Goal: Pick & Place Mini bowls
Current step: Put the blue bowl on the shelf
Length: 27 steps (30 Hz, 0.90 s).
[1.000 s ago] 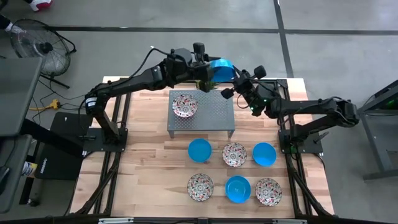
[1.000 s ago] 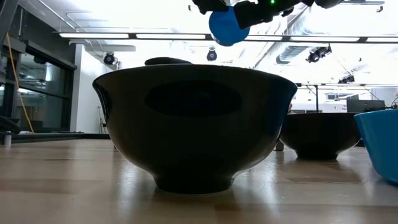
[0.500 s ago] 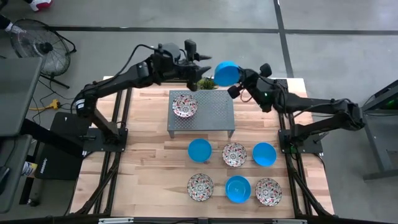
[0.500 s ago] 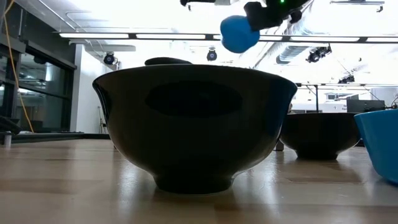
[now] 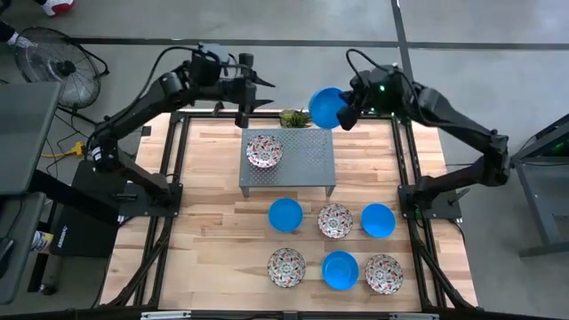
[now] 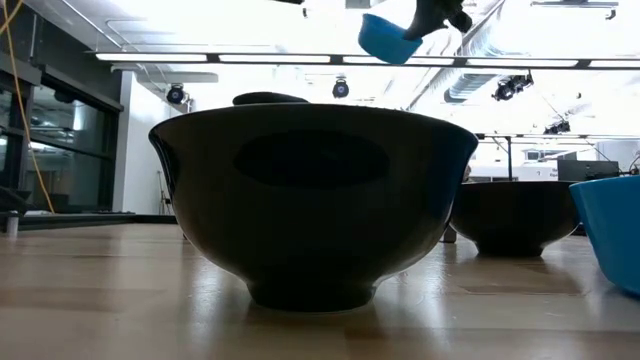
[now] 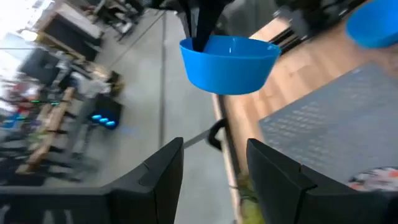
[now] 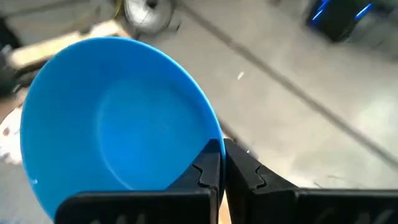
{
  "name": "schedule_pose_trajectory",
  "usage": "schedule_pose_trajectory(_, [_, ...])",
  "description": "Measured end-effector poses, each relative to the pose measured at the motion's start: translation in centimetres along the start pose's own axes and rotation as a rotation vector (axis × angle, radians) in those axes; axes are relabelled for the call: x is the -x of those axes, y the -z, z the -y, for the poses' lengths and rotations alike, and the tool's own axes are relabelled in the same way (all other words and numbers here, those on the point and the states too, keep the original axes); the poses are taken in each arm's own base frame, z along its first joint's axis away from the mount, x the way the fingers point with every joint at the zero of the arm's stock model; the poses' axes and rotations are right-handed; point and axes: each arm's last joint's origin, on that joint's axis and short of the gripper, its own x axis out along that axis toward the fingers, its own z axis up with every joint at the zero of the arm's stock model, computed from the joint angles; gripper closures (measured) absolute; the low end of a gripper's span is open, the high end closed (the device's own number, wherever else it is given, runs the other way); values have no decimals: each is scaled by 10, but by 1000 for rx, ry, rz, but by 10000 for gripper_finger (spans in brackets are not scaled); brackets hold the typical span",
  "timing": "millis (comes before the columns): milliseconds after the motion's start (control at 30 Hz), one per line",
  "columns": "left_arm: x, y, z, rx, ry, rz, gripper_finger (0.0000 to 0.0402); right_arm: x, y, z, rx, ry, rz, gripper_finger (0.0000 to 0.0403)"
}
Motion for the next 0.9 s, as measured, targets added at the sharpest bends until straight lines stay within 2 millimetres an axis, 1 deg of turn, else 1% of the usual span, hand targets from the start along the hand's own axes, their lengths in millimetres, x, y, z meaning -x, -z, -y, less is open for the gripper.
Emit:
schedule_pose_trajectory(167, [5, 12, -5, 53, 100, 63, 231, -17, -7, 3, -21, -156, -201, 402])
schedule_pose_trajectory(300, [5, 18, -4, 72, 159, 104, 231, -35, -8, 1, -14, -192, -357, 402])
schedule_pose_trajectory(433, [-4, 26, 6, 94, 235, 122, 231, -56, -9, -3, 8, -244, -451, 402])
schedule_pose_trajectory(600, [-5, 35, 18, 101, 278, 128, 231, -80, -6, -7, 24, -254, -535, 403])
schedule_pose_trajectory(733, [-9, 43, 28, 115, 306, 148, 231, -95, 0, -10, 16, -280, -583, 403])
schedule_pose_trajectory(900, [-20, 56, 41, 160, 340, 155, 231, -107, 5, -18, 3, -280, -619, 403])
